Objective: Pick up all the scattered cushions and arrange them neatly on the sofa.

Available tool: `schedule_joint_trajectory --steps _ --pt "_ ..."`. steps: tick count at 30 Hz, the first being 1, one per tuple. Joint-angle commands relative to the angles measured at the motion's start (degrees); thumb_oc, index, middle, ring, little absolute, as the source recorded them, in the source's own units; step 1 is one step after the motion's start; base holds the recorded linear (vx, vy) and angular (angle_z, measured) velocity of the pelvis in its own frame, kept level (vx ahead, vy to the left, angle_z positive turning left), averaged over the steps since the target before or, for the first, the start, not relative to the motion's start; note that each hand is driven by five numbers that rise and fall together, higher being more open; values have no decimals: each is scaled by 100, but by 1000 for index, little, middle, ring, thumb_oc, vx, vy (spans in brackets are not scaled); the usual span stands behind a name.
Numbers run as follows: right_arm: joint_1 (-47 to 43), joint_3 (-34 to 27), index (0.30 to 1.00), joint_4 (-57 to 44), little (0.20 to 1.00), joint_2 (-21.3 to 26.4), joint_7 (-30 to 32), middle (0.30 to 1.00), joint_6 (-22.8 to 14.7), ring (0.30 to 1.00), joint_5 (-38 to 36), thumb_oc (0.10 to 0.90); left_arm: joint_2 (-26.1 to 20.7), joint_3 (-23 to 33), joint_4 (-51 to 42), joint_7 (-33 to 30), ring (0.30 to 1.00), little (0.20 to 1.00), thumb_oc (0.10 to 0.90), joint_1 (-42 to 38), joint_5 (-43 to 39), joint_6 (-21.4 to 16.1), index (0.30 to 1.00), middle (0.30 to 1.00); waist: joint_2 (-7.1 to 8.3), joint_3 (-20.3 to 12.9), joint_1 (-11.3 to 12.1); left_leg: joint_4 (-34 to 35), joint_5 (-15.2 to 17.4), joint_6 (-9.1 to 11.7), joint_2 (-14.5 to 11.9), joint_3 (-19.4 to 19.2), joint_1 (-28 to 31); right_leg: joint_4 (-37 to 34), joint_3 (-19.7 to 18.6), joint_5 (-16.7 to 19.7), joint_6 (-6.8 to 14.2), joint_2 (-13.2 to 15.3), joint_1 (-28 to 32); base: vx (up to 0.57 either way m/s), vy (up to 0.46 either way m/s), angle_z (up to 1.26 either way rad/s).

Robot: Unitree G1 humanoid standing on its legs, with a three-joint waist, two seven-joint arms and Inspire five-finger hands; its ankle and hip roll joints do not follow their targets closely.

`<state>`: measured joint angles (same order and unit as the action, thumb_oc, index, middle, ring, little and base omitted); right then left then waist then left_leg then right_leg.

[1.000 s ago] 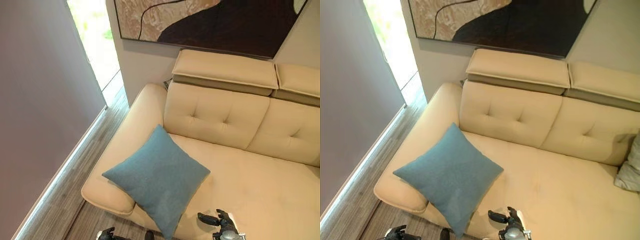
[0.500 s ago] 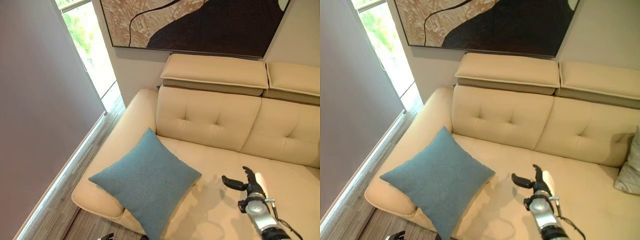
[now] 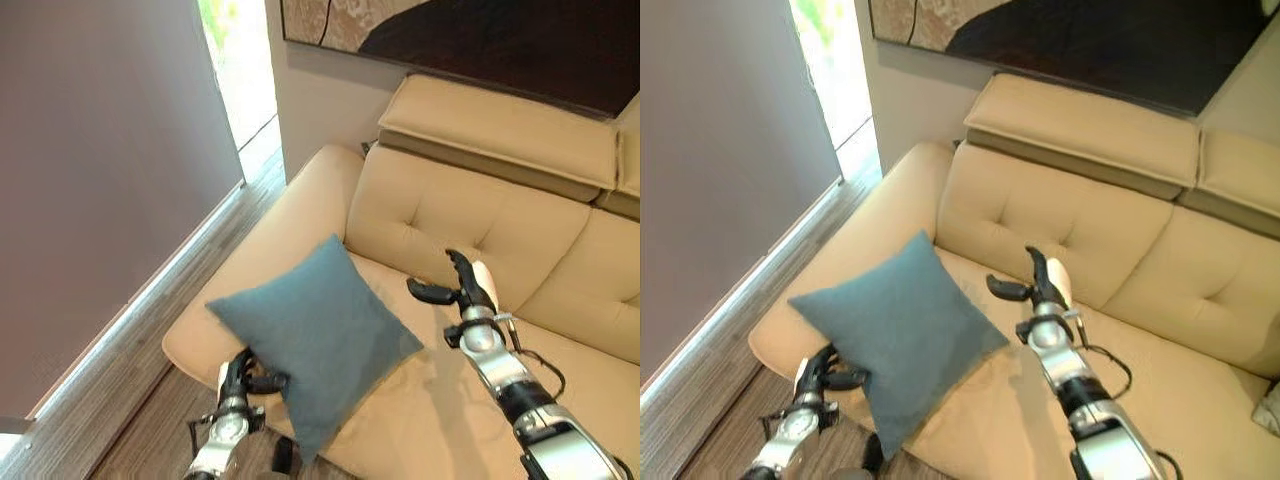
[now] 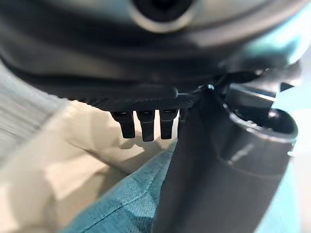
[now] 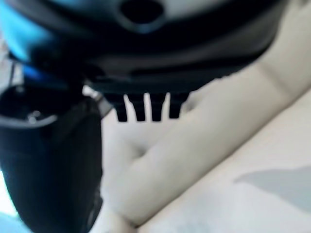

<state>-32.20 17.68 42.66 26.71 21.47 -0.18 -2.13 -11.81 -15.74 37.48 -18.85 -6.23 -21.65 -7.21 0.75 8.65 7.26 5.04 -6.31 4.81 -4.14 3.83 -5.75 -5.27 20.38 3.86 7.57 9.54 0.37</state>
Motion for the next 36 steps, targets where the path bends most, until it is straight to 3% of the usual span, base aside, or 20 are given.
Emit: schedule_joint_trajectory --steps 1,6,11,17,26,27,29,33,34,36 --pt "-1106 42 900 192 900 282 95 900 -527 900 -703 800 -234 -154 -444 -68 900 900 800 -746 -169 -684 900 900 148 109 198 -4 446 -44 229 -11 -172 30 -79 -58 248 241 -115 -41 -27 14" --pt "-1667 306 900 759 900 338 -514 900 -634 900 -1572 800 -321 -249 -696 207 900 900 800 -548 -261 -707 900 900 123 152 469 -4 328 72 259 102 -489 27 31 -53 253 261 -317 -14 -15 17" --pt "-2081 898 900 1184 900 235 -918 900 -514 900 -1446 800 -214 -332 -55 241 900 900 800 -699 -381 -638 900 900 105 230 600 -4 269 108 268 186 -617 27 84 -58 228 246 -406 -6 -4 10" --pt "-2027 944 900 1463 900 -75 -1115 900 -501 900 -1625 800 -149 -474 60 366 900 900 800 -726 -526 -628 900 900 53 299 735 -4 208 127 281 295 -737 27 160 -65 224 242 -470 -3 -2 6" --pt "-1657 1994 900 1200 900 -866 -1472 900 -395 900 -730 800 -6 -837 500 282 900 900 800 -1693 -391 -503 900 900 137 429 742 -4 182 159 258 450 -747 27 325 -136 206 195 -373 8 -20 12" --pt "-1682 2267 860 1263 860 -1075 -1557 860 -288 860 -492 773 85 -909 845 317 900 900 800 -2027 -521 -447 900 900 178 463 705 -4 193 155 234 421 -706 27 273 -136 206 183 -370 0 0 0" --pt "-1602 2366 300 1302 300 -1322 -1623 300 -249 300 -491 400 196 -883 1271 344 900 900 800 -2237 -642 -389 900 900 207 462 645 -4 208 147 214 371 -670 27 215 -133 202 182 -373 -5 2 -2" --pt "-1466 2396 300 1323 300 -1556 -1712 300 -178 300 -664 400 283 -810 1456 290 900 900 800 -2475 -947 -374 900 900 222 471 581 -4 210 145 198 324 -636 27 176 -123 191 179 -379 -14 4 -8" --pt "-1370 2487 300 1038 300 -1694 -1745 300 -212 300 -901 400 416 -770 1635 184 900 900 800 -2748 -1169 -427 900 900 267 493 441 -4 223 145 177 257 -602 27 87 -102 184 167 -408 0 0 0" --pt "-1308 2503 300 921 300 -1717 -1755 300 -222 300 -1028 400 452 -755 1648 155 900 900 800 -2765 -1227 -440 900 900 278 498 391 -4 231 141 167 230 -589 27 56 -97 182 164 -414 -29 3 -5"
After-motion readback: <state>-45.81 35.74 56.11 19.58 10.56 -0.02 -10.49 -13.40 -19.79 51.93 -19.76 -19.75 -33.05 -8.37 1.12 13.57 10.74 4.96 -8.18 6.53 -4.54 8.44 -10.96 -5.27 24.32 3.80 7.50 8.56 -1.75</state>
